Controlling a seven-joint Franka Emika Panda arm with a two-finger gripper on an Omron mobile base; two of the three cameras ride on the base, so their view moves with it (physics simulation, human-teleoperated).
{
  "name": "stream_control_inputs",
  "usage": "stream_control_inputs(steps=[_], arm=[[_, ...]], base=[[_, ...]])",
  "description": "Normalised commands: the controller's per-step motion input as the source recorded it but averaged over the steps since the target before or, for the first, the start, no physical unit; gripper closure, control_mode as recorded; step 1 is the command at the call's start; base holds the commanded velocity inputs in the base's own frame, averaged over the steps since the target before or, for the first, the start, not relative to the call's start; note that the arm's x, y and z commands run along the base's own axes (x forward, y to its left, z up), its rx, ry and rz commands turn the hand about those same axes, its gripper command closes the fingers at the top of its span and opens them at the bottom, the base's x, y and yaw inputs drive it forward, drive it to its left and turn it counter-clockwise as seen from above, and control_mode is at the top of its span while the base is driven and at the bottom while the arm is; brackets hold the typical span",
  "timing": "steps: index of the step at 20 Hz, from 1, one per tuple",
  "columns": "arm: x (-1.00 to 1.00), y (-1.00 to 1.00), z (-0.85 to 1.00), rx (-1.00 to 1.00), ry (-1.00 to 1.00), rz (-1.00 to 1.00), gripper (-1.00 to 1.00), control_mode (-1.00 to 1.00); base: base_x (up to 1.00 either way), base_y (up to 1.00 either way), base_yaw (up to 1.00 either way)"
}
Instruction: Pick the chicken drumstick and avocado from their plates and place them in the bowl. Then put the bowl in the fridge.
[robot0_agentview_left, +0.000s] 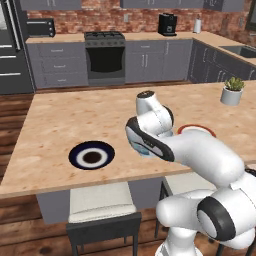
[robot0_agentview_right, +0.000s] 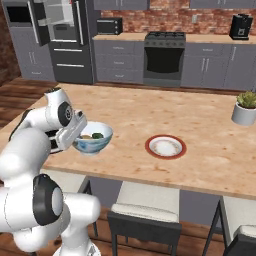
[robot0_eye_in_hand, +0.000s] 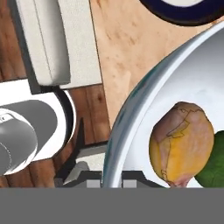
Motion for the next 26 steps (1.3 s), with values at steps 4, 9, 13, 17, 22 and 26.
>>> stream_control_inputs(steps=[4,9,13,17,22,26], arm=[[-0.13,-0.11,0.28,0.02,-0.06,0.64,1.0,-1.0],[-0.07,-0.12,0.16,0.01,-0.05,0.44,1.0,-1.0],[0.0,-0.05,0.01,-0.07,0.01,0.09,1.0,-1.0],[0.01,-0.09,-0.02,-0.12,0.02,-0.02,1.0,-1.0],[0.0,-0.09,0.0,-0.03,0.0,-0.07,1.0,-1.0],[-0.01,-0.05,0.0,0.0,0.0,-0.01,1.0,-1.0]], base=[[0.0,0.0,0.0],[0.0,0.0,0.0],[0.0,0.0,0.0],[0.0,0.0,0.0],[0.0,0.0,0.0],[0.0,0.0,0.0]])
